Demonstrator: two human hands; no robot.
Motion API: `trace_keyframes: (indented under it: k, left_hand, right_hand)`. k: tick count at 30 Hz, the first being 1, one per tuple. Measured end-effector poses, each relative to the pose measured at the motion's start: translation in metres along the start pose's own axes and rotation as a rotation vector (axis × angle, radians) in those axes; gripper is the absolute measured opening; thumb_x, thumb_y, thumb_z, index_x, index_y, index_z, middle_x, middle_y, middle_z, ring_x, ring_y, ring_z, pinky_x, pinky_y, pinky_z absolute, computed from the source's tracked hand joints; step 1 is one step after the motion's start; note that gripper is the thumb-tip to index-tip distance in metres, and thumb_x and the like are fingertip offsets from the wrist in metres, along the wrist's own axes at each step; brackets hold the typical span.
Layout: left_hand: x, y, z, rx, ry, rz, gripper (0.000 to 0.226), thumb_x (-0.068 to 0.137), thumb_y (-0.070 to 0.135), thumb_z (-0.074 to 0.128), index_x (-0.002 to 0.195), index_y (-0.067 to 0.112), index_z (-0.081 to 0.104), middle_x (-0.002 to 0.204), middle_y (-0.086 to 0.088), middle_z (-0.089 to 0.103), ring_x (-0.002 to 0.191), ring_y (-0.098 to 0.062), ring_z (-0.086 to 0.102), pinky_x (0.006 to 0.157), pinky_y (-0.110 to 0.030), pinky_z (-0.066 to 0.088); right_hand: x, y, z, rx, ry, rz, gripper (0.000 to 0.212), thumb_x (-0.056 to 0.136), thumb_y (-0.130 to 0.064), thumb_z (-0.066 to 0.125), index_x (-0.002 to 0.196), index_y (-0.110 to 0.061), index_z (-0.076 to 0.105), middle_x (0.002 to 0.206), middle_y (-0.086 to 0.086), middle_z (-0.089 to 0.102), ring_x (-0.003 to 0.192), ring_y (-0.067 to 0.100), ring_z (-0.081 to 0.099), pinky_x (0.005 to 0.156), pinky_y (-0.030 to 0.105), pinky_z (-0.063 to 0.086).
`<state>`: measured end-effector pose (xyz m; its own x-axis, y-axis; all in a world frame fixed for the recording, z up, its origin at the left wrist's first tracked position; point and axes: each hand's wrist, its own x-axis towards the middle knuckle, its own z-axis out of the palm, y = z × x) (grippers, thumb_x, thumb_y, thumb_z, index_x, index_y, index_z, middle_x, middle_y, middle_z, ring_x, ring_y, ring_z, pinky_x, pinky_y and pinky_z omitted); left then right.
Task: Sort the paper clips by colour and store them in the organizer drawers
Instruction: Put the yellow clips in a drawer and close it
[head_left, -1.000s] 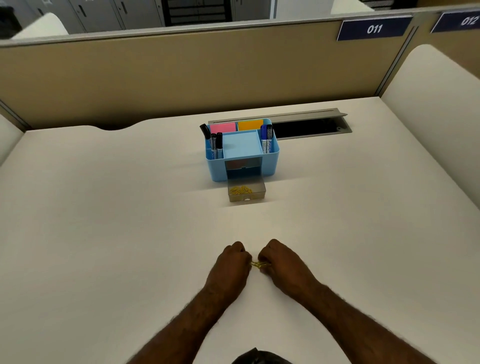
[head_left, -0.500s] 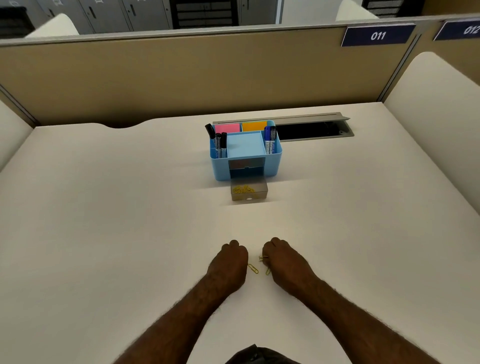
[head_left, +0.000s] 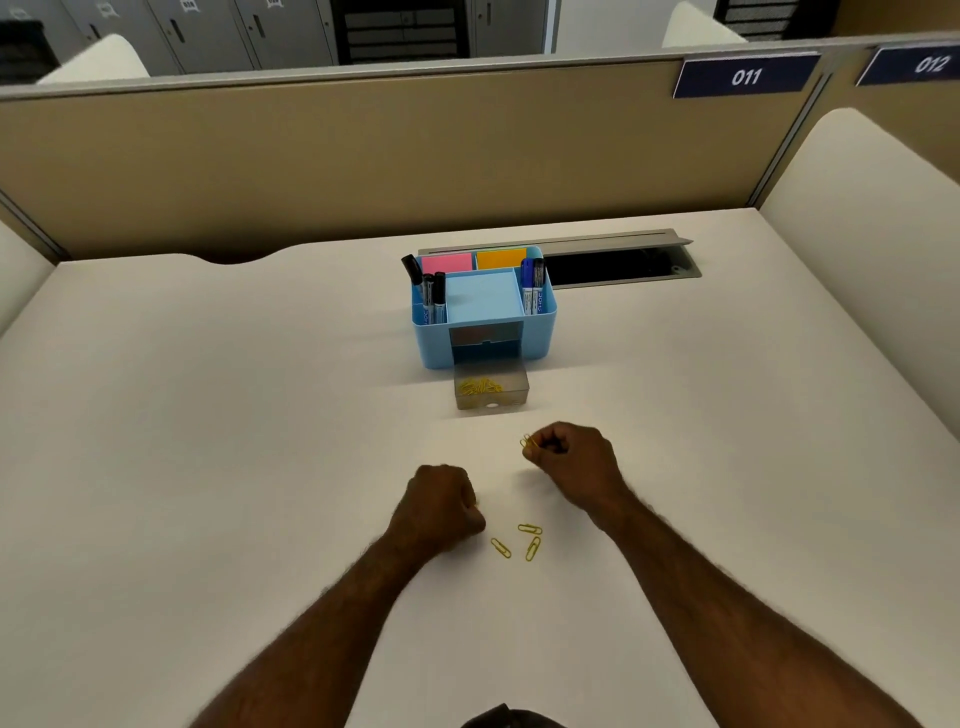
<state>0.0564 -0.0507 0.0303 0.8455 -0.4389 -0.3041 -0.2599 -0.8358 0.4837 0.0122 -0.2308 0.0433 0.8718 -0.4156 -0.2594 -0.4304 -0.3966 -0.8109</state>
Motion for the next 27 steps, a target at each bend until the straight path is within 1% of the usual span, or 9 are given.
trace_keyframes:
  k: [2,4,6,10,12,15,19,25,27]
  left_hand:
    - [0.013,0.006,-0.020,-0.224,0.049,-0.100,0.012,0.065,0.017,0.077,0.068,0.013,0.066,0.067,0.005,0.064,0.064,-0.012,0.060,0.057,-0.020,0.047]
    - [0.027,0.015,-0.040,-0.450,0.120,-0.173,0.013,0.065,0.014,0.079,0.070,0.009,0.068,0.067,-0.002,0.069,0.059,-0.013,0.063,0.061,-0.025,0.053]
    - [0.045,0.024,-0.055,-0.546,0.240,-0.180,0.011,0.065,0.011,0.077,0.071,0.007,0.068,0.067,-0.007,0.070,0.057,-0.015,0.064,0.060,-0.027,0.053]
    - [0.085,0.036,-0.068,-0.326,0.411,-0.063,0.005,0.072,0.013,0.070,0.073,0.009,0.067,0.077,-0.009,0.071,0.068,-0.019,0.061,0.069,-0.032,0.052]
    - [0.099,0.039,-0.066,-0.188,0.396,-0.024,0.007,0.079,0.015,0.067,0.081,0.008,0.069,0.084,-0.009,0.072,0.074,-0.016,0.058,0.070,-0.029,0.049]
    - [0.111,0.039,-0.059,-0.065,0.347,0.004,0.017,0.085,0.020,0.063,0.092,0.006,0.071,0.093,-0.012,0.072,0.084,-0.021,0.063,0.076,-0.031,0.050]
    - [0.113,0.037,-0.054,-0.029,0.279,0.044,0.022,0.089,0.021,0.059,0.094,0.005,0.073,0.093,-0.014,0.073,0.085,-0.024,0.064,0.080,-0.032,0.050]
    - [0.076,0.040,-0.063,-0.076,0.376,0.113,0.019,0.087,0.019,0.060,0.096,0.008,0.073,0.097,-0.010,0.073,0.084,-0.021,0.064,0.072,-0.024,0.041]
    - [0.054,0.033,-0.057,-0.058,0.320,0.102,0.017,0.086,0.021,0.062,0.096,0.013,0.073,0.097,-0.007,0.073,0.083,-0.019,0.063,0.072,-0.025,0.044]
  right_hand:
    - [0.020,-0.016,0.003,-0.037,0.046,-0.073,0.014,0.081,-0.024,0.071,0.092,-0.015,0.069,0.087,-0.002,0.069,0.081,0.013,0.062,0.075,0.025,0.049]
    - [0.041,-0.029,0.007,-0.106,0.102,-0.153,0.014,0.082,-0.024,0.070,0.092,-0.014,0.070,0.087,0.000,0.070,0.078,0.012,0.061,0.071,0.023,0.047]
    - [0.062,-0.038,0.012,-0.185,0.138,-0.191,0.015,0.083,-0.025,0.069,0.093,-0.014,0.070,0.091,0.004,0.072,0.079,0.016,0.062,0.070,0.026,0.049]
    - [0.092,-0.049,0.022,-0.326,0.142,-0.200,0.017,0.085,-0.028,0.065,0.095,-0.015,0.071,0.094,0.006,0.073,0.083,0.021,0.063,0.071,0.033,0.052]
    - [0.101,-0.050,0.027,-0.387,0.122,-0.193,0.022,0.088,-0.030,0.061,0.098,-0.013,0.071,0.096,0.007,0.072,0.084,0.022,0.063,0.074,0.034,0.053]
    - [0.109,-0.049,0.032,-0.460,0.091,-0.167,0.025,0.089,-0.029,0.060,0.102,-0.009,0.069,0.098,0.010,0.070,0.088,0.025,0.062,0.081,0.039,0.055]
    - [0.107,-0.045,0.033,-0.455,0.039,-0.194,0.022,0.090,-0.026,0.059,0.099,-0.008,0.068,0.098,0.011,0.069,0.091,0.026,0.061,0.085,0.038,0.054]
    - [0.074,-0.042,0.016,-0.314,0.145,-0.399,0.013,0.090,-0.017,0.059,0.099,-0.010,0.065,0.099,0.009,0.066,0.085,0.015,0.055,0.072,0.024,0.042]
    - [0.052,-0.032,0.009,-0.374,0.068,-0.416,0.012,0.090,-0.018,0.059,0.100,-0.015,0.064,0.100,0.005,0.064,0.084,0.013,0.054,0.073,0.024,0.043]
